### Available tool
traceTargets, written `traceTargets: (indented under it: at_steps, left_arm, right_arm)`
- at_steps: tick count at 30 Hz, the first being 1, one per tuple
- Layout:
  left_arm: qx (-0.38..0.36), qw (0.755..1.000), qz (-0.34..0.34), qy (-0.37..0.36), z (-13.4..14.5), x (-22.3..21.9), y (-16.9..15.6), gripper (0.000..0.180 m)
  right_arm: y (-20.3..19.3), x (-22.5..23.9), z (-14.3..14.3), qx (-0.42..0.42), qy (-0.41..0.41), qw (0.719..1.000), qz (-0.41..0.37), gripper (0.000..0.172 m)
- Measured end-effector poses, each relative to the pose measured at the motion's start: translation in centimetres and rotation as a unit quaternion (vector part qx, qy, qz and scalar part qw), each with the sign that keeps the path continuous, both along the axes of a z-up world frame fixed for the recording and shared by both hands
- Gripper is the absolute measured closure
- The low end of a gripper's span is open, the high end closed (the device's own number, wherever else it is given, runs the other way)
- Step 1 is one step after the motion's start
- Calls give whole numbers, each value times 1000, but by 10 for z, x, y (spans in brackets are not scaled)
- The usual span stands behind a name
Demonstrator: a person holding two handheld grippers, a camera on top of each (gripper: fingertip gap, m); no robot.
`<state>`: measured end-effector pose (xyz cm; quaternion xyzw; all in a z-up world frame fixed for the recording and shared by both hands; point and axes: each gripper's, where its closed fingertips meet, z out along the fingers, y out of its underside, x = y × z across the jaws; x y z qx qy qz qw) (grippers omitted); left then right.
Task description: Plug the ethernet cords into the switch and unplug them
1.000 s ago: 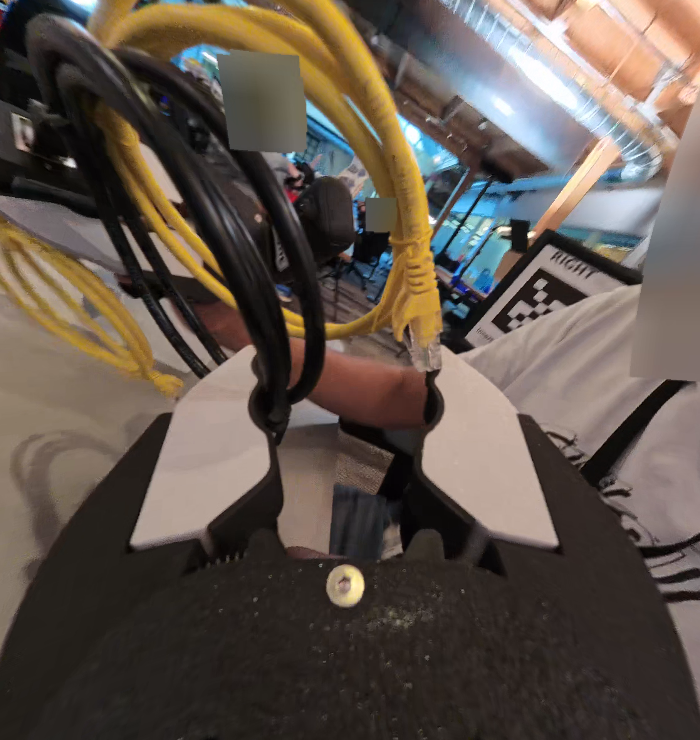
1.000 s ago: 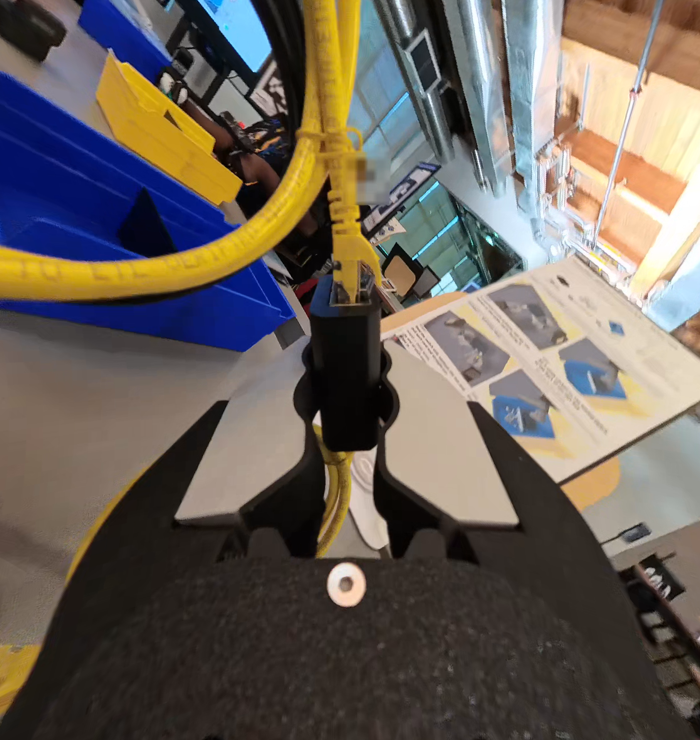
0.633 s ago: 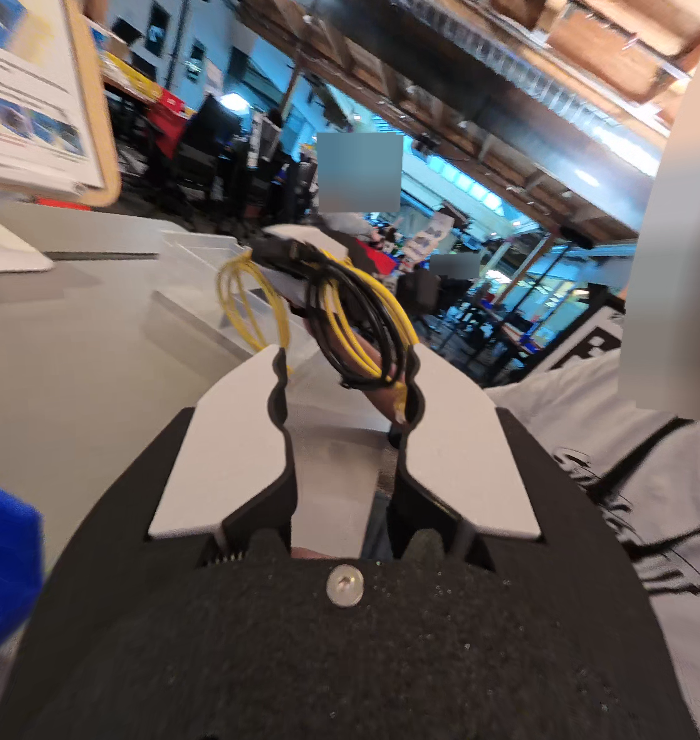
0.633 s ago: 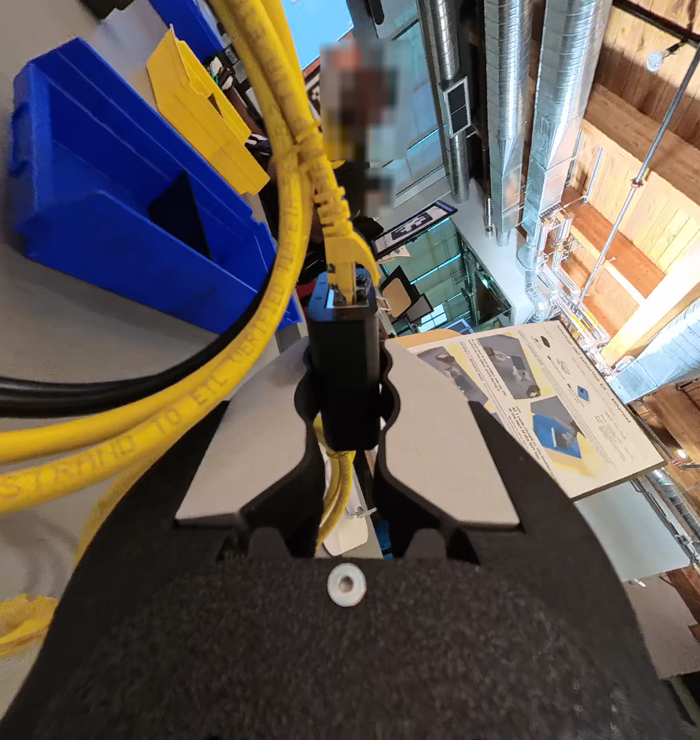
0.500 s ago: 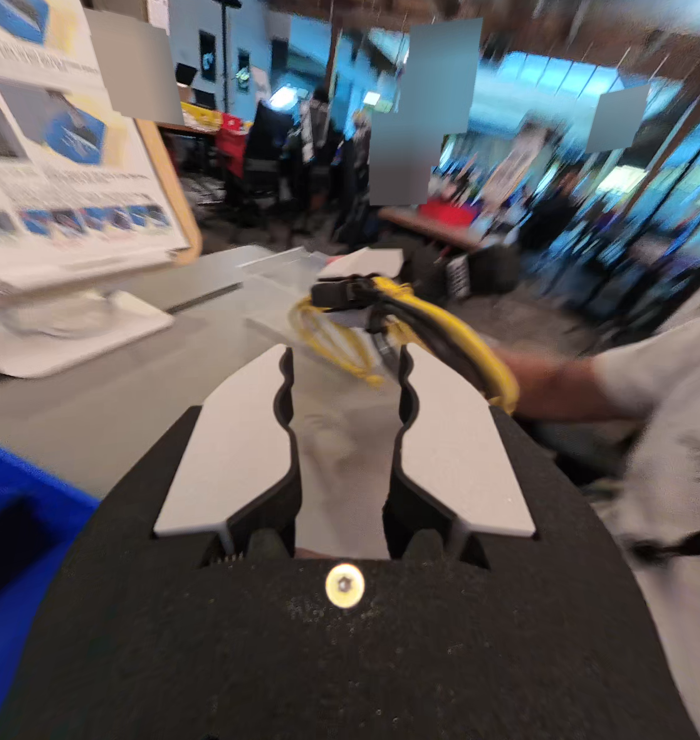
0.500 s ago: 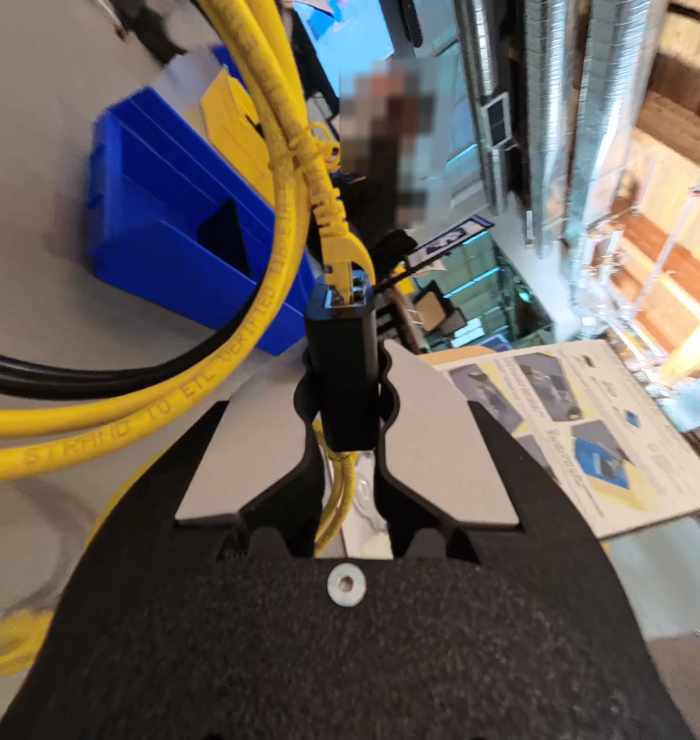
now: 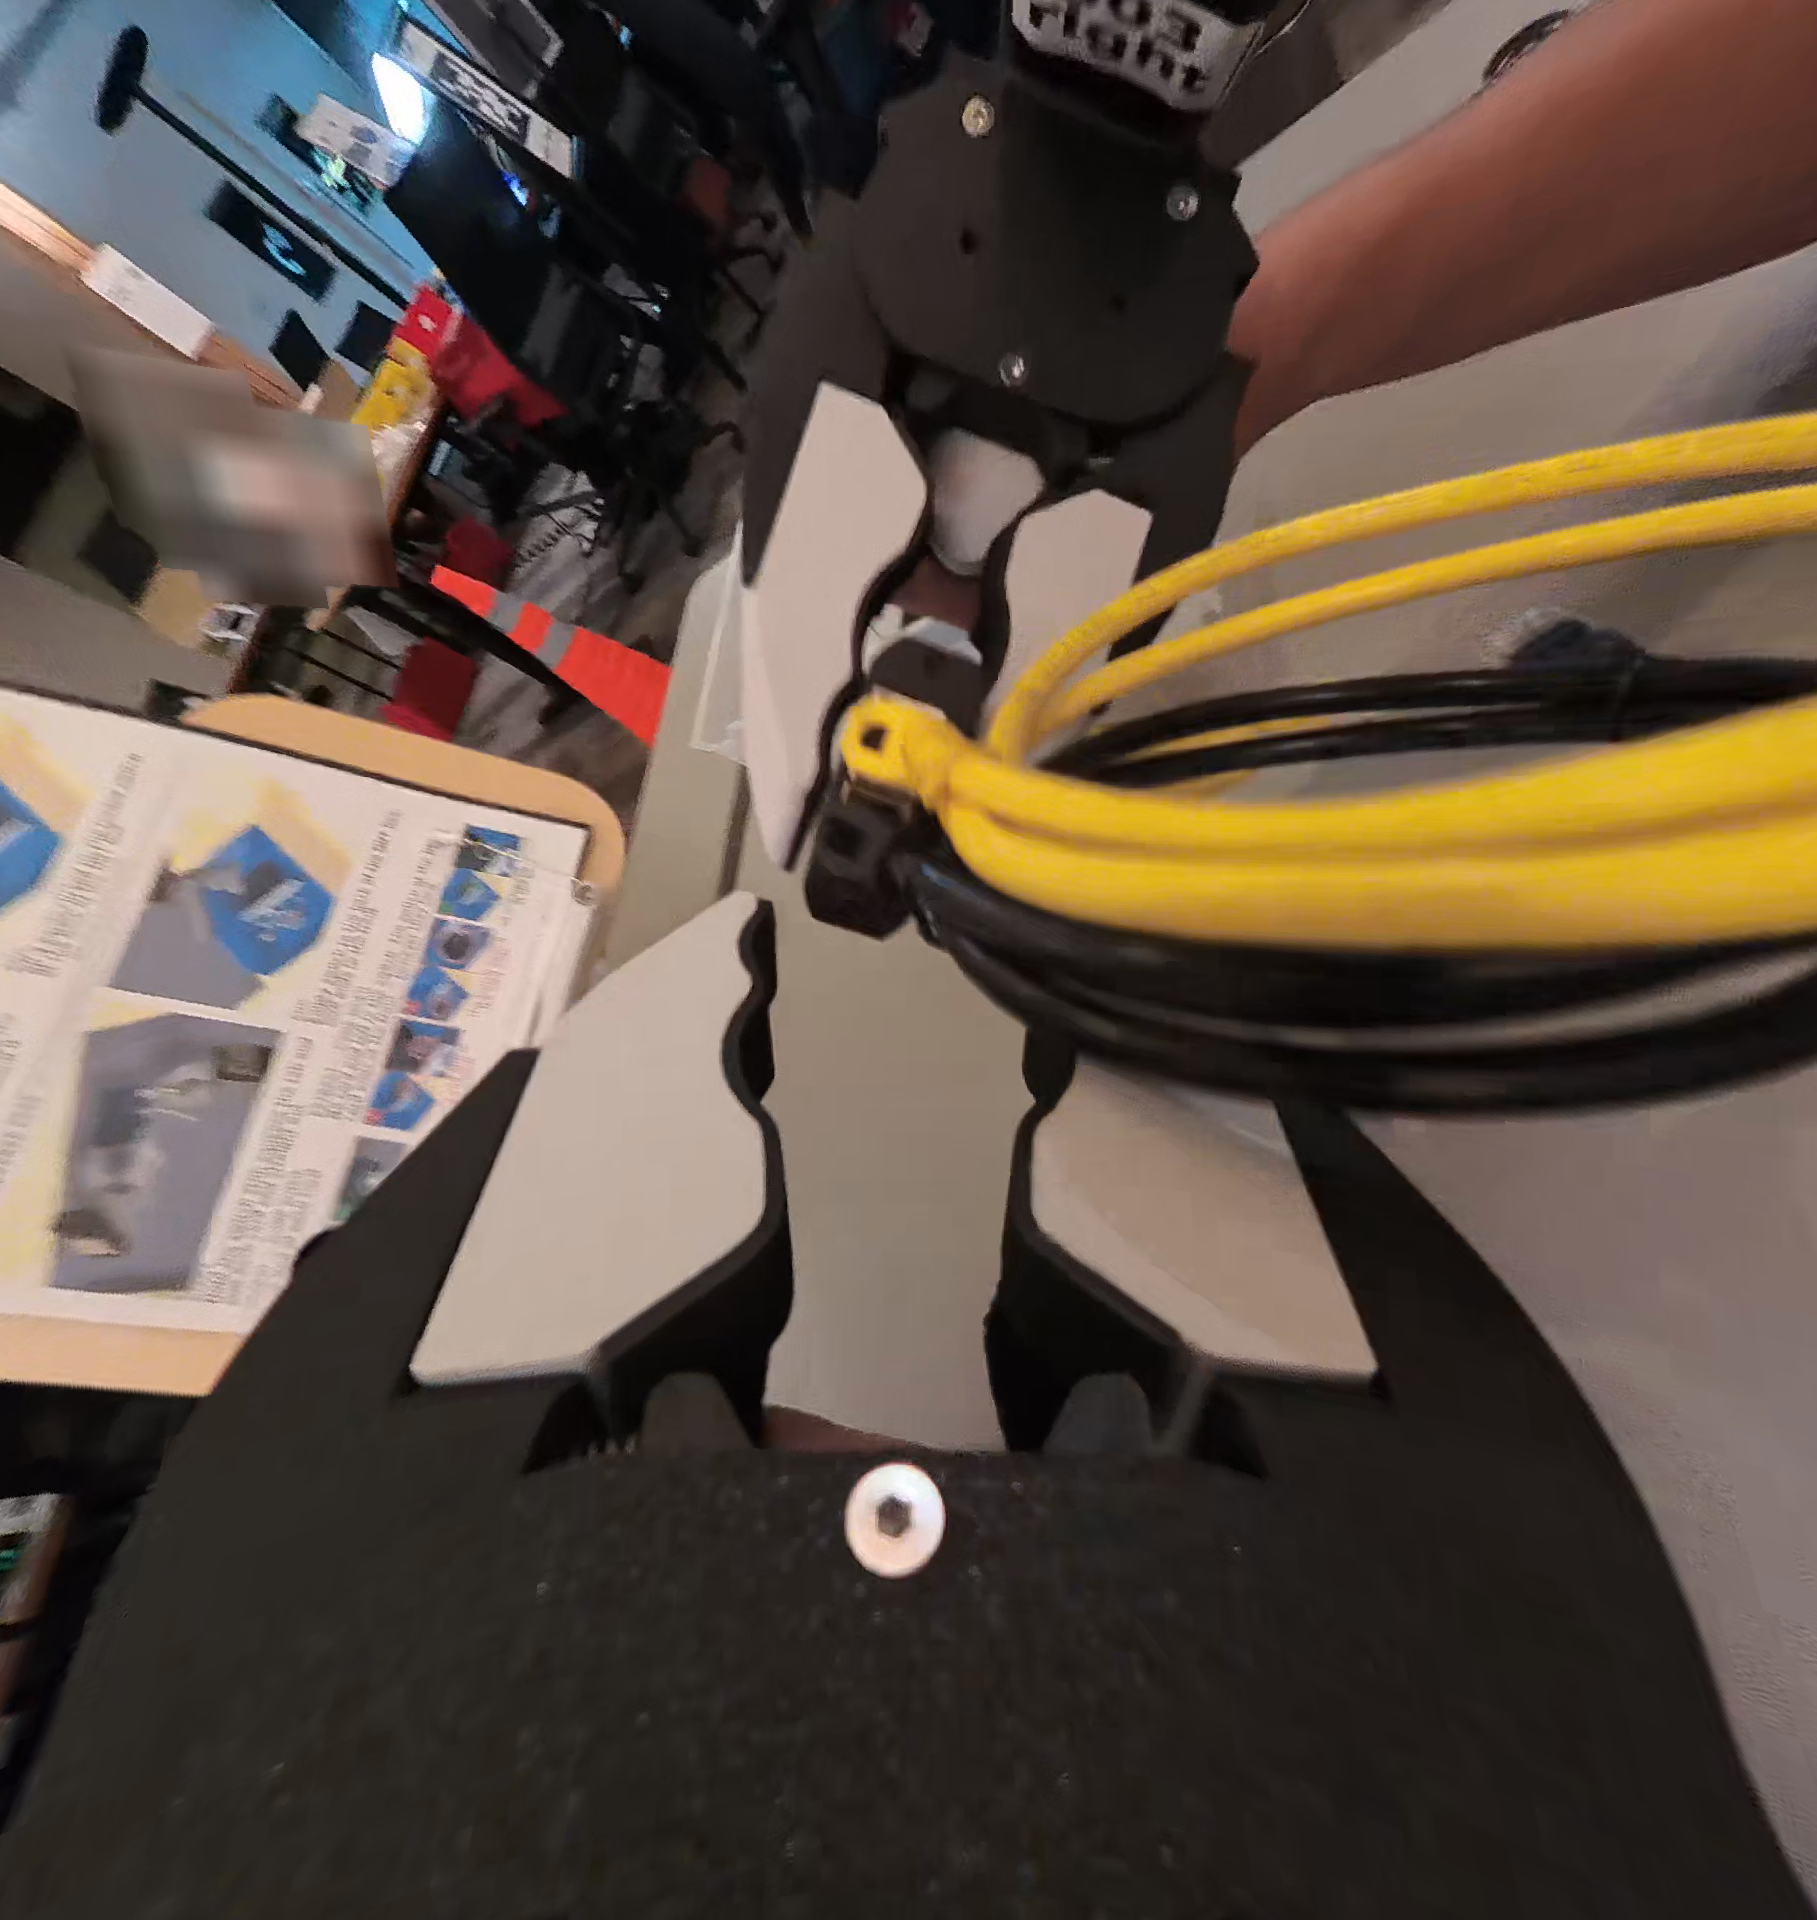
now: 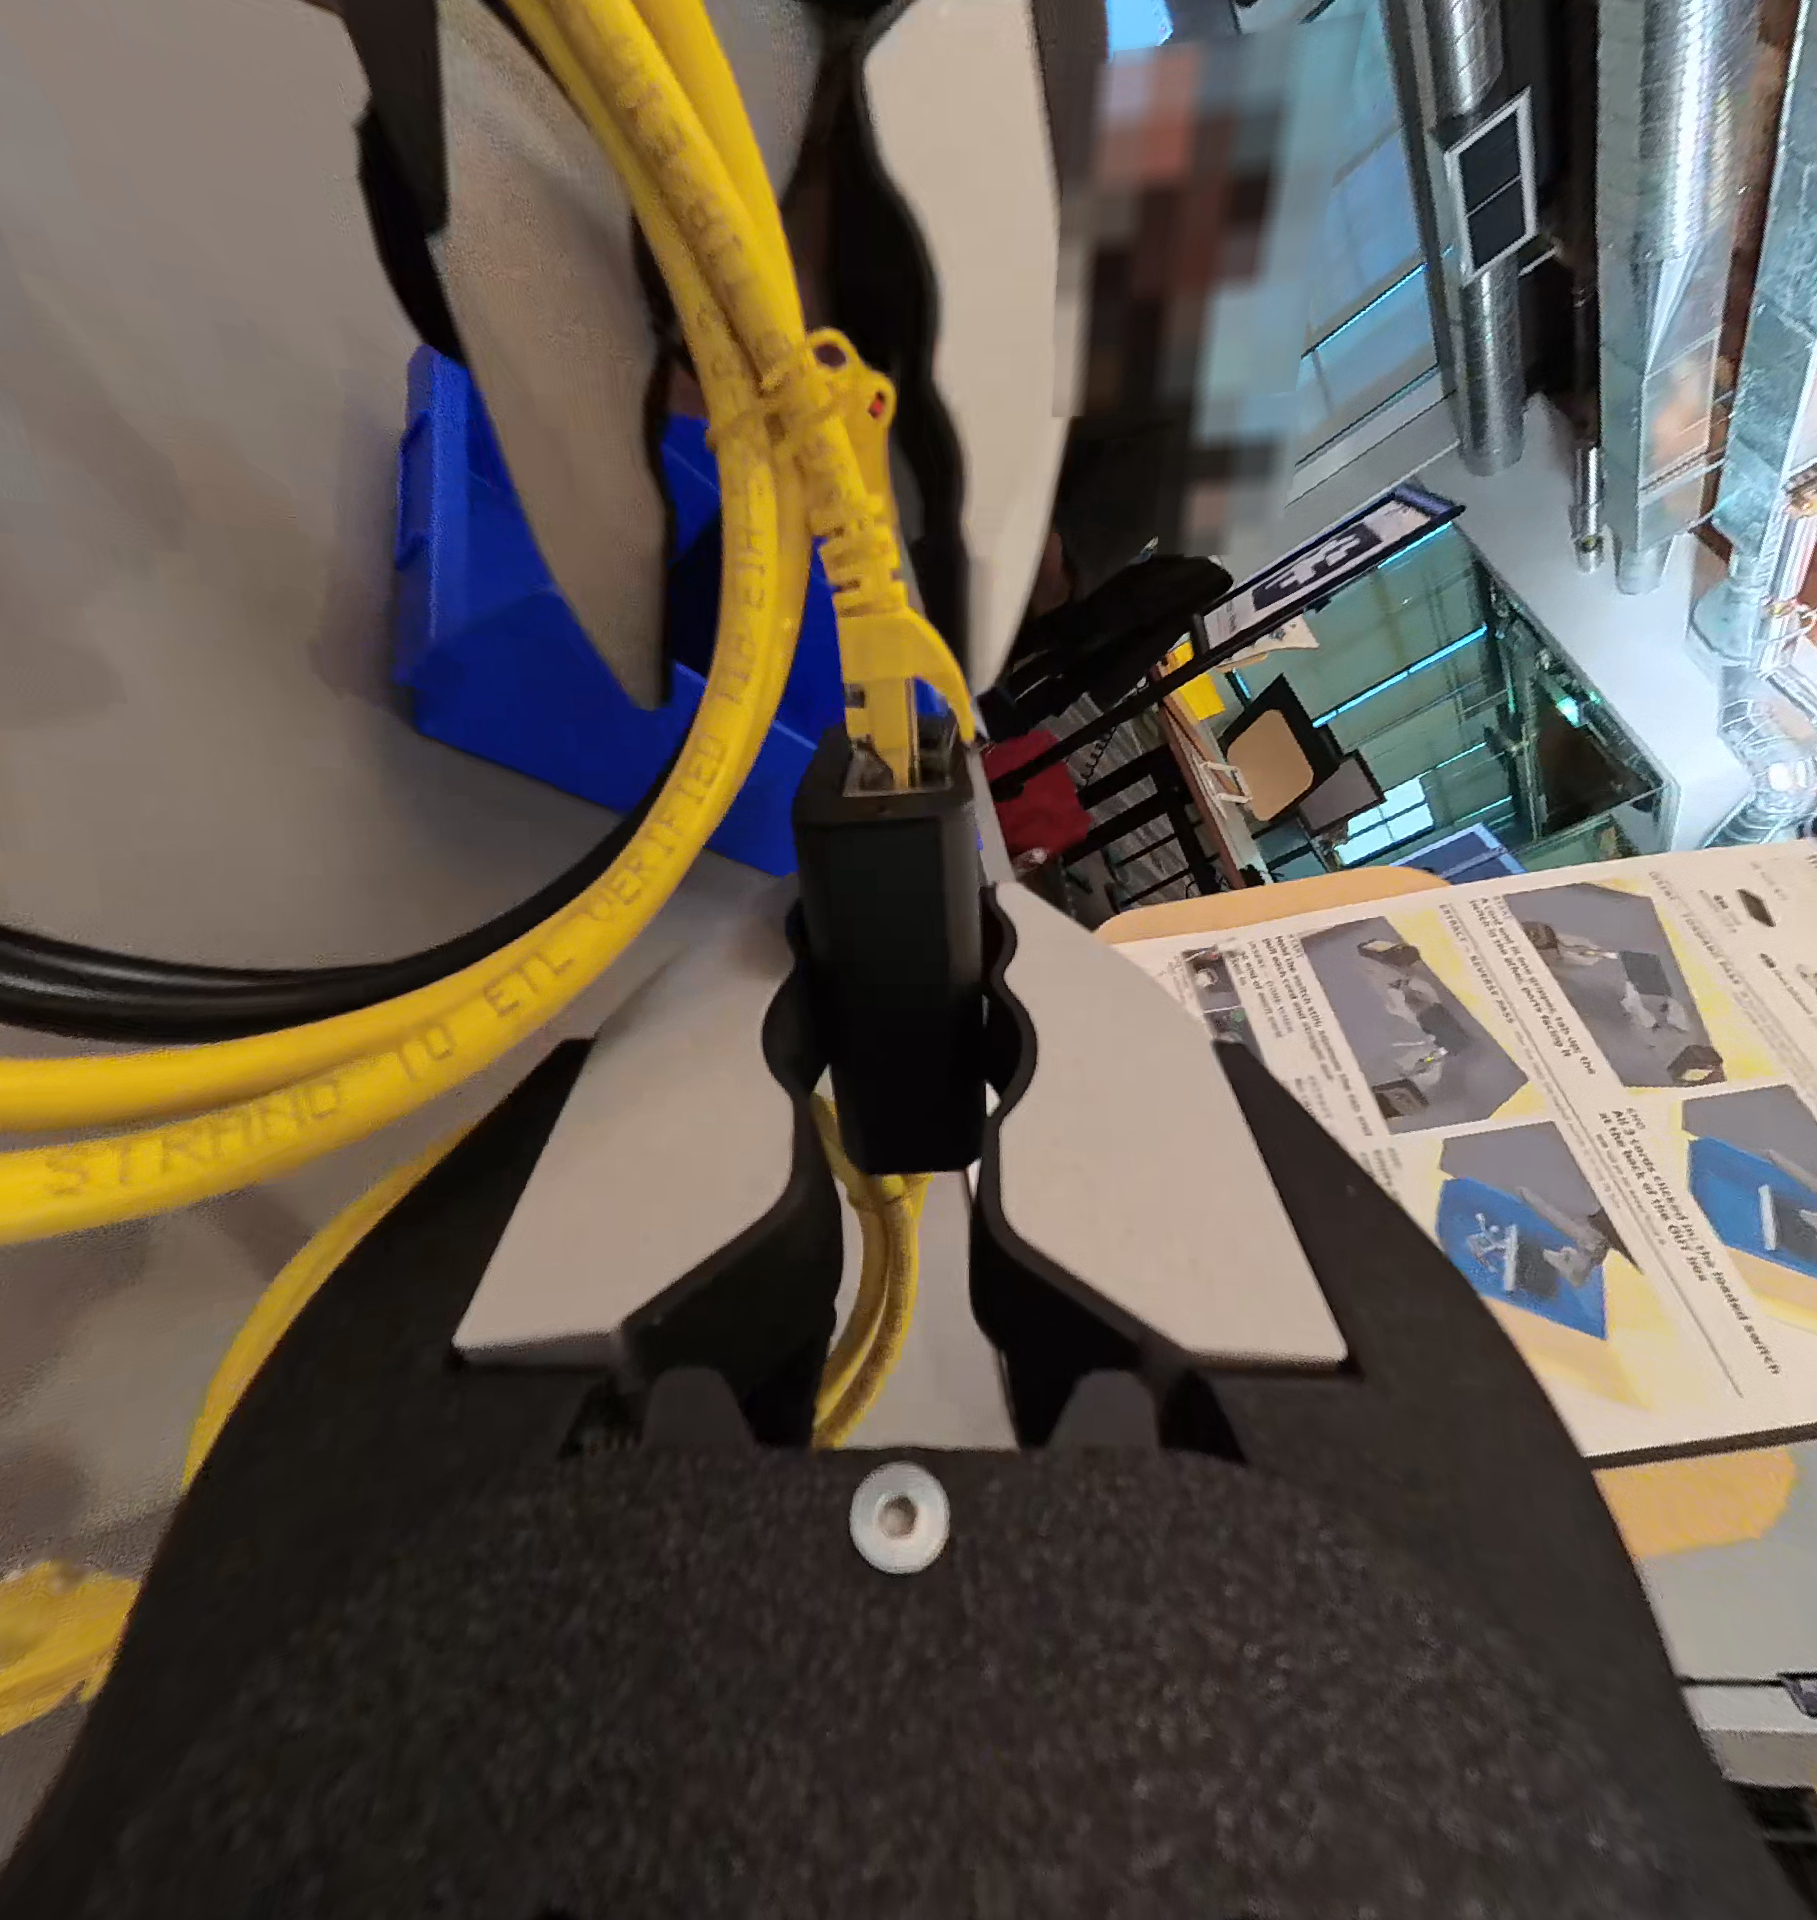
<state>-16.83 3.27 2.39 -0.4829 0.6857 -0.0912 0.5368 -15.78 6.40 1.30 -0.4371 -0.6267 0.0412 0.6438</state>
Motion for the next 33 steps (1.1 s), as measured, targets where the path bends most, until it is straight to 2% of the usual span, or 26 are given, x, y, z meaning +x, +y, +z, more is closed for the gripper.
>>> traceTargets:
  at_steps: [3, 6, 10, 15, 21, 28, 33]
  left_arm:
    - [39, 999, -20, 8, 3, 7, -2, 136]
    - [69, 997, -41, -7, 8, 12, -7, 144]
    - [70, 996, -62, -11, 13, 15, -15, 152]
    - [53, 996, -77, -8, 15, 14, -16, 153]
    - [49, 995, -84, 9, 9, 12, -11, 160]
    - [99, 992, -73, 22, 5, 12, -8, 162]
    - [116, 990, -73, -9, 11, 13, -8, 160]
  right_arm:
    - [2, 1, -8, -16, -4, 1000, 0, 146]
    - [-1, 1, -8, -26, 4, 1000, 8, 146]
    - [-8, 0, -2, -33, 18, 999, 28, 146]
    - [-11, -2, 2, -33, 29, 998, 46, 146]
    - [-12, -5, -7, -48, 22, 997, 56, 147]
    - [-6, -6, -11, -43, 26, 997, 51, 147]
    - [-5, -4, -2, -23, 41, 998, 43, 146]
